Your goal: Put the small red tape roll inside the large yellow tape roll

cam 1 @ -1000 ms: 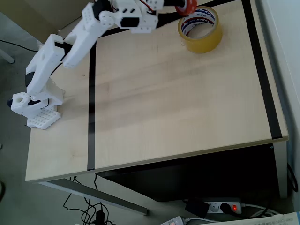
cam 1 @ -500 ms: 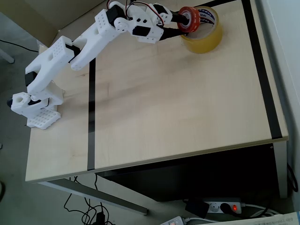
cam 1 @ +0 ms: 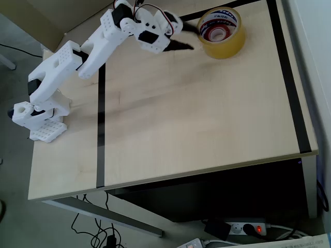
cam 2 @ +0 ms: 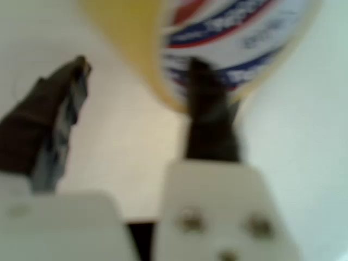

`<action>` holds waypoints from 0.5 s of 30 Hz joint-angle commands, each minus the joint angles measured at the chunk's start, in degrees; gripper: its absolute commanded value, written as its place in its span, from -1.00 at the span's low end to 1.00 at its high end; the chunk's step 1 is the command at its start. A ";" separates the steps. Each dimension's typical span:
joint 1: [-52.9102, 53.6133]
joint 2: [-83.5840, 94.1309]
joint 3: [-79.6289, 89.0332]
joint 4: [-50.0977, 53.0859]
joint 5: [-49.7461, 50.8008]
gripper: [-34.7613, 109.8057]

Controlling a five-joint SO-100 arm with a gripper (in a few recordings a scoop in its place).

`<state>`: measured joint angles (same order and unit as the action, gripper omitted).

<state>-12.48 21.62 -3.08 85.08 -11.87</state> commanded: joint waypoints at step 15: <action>4.83 35.24 4.22 18.54 0.18 -0.52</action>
<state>-7.29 38.23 -4.83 102.74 -11.87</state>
